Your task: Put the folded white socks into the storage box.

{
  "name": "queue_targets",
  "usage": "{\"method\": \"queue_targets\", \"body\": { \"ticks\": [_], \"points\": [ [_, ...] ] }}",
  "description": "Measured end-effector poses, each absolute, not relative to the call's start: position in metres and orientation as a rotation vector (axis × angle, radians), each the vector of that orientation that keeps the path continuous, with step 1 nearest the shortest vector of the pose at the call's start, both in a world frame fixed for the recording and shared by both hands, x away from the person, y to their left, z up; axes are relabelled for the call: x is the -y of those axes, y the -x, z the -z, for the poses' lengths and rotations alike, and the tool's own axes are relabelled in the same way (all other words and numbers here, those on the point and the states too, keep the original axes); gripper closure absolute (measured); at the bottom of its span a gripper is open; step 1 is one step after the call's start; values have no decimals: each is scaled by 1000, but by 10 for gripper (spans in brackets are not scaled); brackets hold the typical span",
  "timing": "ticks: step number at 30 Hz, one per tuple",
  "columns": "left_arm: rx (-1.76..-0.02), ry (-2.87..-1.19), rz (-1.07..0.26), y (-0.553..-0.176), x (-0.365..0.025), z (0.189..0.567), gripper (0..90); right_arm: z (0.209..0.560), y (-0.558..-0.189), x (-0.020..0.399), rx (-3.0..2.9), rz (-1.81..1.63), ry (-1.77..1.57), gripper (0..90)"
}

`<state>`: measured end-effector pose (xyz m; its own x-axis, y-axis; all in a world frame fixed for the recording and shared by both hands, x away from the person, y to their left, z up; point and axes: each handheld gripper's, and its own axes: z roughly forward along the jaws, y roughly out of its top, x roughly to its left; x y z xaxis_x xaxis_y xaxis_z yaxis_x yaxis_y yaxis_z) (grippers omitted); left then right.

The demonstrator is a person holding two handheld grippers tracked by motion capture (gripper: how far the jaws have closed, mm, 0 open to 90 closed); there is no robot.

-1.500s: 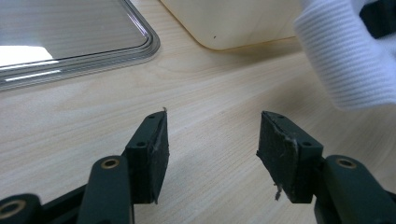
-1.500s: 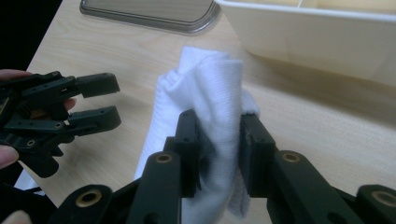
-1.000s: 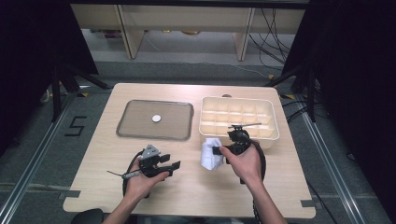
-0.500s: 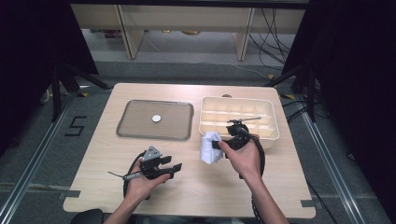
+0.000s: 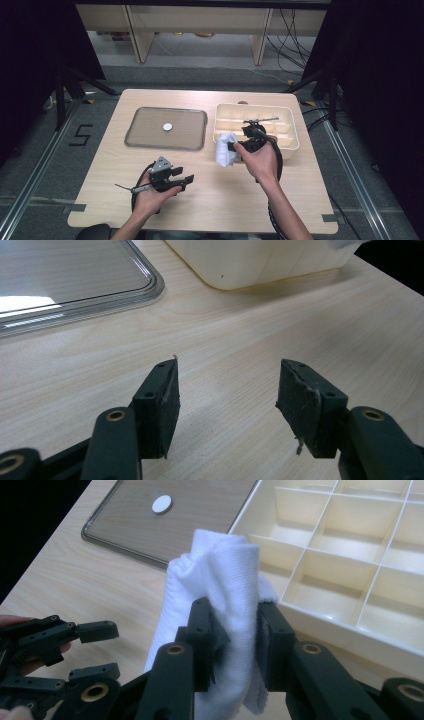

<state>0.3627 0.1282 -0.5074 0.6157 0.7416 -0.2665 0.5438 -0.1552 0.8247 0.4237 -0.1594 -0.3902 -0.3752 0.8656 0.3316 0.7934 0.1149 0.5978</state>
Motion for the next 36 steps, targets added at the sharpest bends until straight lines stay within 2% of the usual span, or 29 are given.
{"method": "queue_targets", "body": {
  "ticks": [11,14,21,23,25,36],
  "points": [
    [-1031,-1822,-252,-362,-129,506,414,384,-430,157,-2243,-1058,-1734,722],
    [-1031,-1828,-254,-362,-128,505,414,387,-435,161,-2253,-1123,-1614,722],
    [-1032,-1825,-244,-362,-128,506,414,387,-441,161,-2261,-1166,-1613,722],
    [-1030,-1826,-242,-362,-128,506,414,384,-439,158,-2231,-1082,-1678,722],
    [-1027,-1832,-245,-362,-128,506,414,386,-443,160,-2254,-1087,-1568,722],
    [-1023,-1834,-255,-361,-127,506,412,384,-451,158,-2218,-1097,-1577,721]
  ]
}}
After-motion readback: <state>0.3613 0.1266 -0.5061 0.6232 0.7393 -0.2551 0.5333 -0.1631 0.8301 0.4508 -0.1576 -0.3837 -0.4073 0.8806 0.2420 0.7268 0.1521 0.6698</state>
